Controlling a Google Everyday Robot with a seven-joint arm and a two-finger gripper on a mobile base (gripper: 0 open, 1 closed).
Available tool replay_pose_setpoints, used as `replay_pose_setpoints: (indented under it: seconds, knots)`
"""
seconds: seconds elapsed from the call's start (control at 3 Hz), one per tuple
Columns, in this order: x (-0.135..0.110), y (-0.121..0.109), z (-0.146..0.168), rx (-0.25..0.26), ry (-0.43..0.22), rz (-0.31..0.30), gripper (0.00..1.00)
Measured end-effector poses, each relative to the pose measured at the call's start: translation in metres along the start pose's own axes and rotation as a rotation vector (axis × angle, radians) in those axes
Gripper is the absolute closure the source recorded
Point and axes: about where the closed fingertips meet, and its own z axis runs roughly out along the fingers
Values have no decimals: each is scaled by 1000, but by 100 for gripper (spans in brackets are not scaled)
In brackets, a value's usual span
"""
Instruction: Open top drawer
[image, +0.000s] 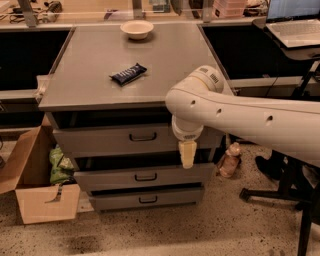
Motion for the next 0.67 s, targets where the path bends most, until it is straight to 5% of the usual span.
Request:
replay_pose_setpoints:
  seconds: [0.67]
  knots:
    - [10, -21, 41, -25, 4, 19, 0]
